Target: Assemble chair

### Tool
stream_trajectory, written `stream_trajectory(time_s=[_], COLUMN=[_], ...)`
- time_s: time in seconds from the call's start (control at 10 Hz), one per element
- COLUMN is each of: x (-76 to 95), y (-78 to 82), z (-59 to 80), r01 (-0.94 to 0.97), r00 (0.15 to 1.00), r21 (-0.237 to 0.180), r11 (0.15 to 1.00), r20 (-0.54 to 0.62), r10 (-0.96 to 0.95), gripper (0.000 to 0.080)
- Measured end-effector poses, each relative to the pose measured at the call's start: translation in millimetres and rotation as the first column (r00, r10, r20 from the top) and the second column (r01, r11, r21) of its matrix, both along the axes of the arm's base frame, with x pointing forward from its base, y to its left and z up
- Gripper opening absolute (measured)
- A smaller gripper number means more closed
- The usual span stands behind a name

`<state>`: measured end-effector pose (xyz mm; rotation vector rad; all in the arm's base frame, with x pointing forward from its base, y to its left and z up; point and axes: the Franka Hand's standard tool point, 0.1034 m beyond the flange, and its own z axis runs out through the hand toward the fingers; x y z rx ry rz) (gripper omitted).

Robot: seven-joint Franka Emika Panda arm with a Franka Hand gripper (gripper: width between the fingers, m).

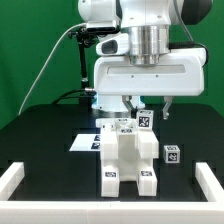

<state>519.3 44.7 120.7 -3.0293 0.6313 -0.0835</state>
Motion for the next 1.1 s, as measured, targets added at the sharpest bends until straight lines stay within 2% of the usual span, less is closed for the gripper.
stream_trajectory(time_s=[0.1,0.3,0.6,1.0,1.1], x=[-0.1,0.0,0.6,0.4,2.9], y=[0.4,0.9,0.8,0.6,-3.2], z=[-0.1,-0.1,0.3,-0.1,2.0], r01=[0.082,0.205,0.477,0.396,0.089], r00=[0.997,0.979,0.879,0.918,0.996], r21=[0.007,0.019,0.039,0.032,0.002], r11=[0.997,0.979,0.878,0.917,0.996], r20=[-0.003,-0.009,-0.027,-0.021,-0.004], r10=[-0.082,-0.205,-0.476,-0.396,-0.089], gripper=[0.0282,0.0283,0.0283,0.0284,0.0364])
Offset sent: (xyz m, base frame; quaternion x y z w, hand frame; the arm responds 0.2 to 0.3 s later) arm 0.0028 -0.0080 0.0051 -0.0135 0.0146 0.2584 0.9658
